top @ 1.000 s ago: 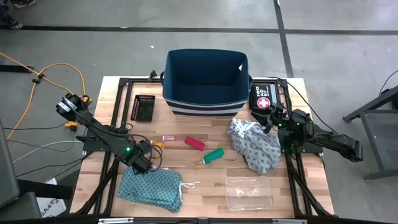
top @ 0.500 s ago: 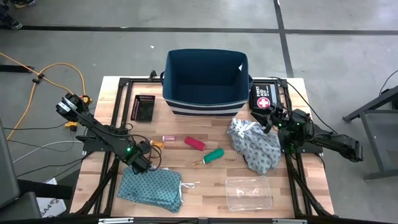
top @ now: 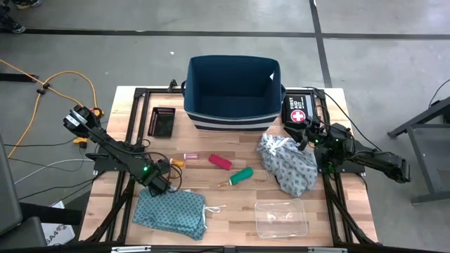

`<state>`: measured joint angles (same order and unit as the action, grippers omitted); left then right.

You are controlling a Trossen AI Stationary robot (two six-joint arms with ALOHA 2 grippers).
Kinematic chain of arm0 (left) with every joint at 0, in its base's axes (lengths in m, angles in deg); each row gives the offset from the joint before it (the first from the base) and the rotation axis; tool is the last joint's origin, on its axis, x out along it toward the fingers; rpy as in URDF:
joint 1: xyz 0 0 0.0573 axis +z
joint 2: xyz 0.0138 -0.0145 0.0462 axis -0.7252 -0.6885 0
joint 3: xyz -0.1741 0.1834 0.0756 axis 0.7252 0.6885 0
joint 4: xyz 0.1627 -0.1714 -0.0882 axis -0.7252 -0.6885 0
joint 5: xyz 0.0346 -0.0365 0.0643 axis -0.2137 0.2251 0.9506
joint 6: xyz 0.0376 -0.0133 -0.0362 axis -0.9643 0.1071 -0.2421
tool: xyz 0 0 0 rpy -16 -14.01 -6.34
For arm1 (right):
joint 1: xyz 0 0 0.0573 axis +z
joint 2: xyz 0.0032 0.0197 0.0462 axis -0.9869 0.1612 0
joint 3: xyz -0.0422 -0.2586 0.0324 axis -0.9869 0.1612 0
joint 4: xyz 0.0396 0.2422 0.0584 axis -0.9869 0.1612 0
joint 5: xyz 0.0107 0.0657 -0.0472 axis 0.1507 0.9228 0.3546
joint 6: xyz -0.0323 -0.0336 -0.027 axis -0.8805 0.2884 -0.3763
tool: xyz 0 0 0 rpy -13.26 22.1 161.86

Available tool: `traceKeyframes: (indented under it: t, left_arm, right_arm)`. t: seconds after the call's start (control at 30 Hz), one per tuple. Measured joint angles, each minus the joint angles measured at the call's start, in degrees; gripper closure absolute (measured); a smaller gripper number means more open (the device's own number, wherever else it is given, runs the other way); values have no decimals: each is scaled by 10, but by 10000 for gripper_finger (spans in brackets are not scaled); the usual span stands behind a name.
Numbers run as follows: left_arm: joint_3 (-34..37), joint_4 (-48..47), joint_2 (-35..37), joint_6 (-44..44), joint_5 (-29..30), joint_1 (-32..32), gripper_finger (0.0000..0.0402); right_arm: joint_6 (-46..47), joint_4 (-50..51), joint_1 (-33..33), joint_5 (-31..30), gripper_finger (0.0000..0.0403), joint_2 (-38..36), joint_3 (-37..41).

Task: Pick & Place Medicine items
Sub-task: Put the green bandage into the transparent bin

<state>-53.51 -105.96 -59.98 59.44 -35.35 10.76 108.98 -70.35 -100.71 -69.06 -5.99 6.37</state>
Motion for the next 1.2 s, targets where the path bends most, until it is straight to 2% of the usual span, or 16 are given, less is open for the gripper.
traceKeyframes:
  t: [0.37,0.77,0.97,1.2]
  left_arm:
    - [0,-1,0,0,1,0,265]
    - [0,0,13,0,27,0,277]
    - [0,-1,96,-5,78,0,277]
    - [0,18,239,-59,197,15,277]
  right_arm:
    - [0,0,0,0,230,0,0]
    - [0,0,0,0,230,0,0]
    - [0,0,0,0,230,0,0]
    - [0,0,0,0,230,0,0]
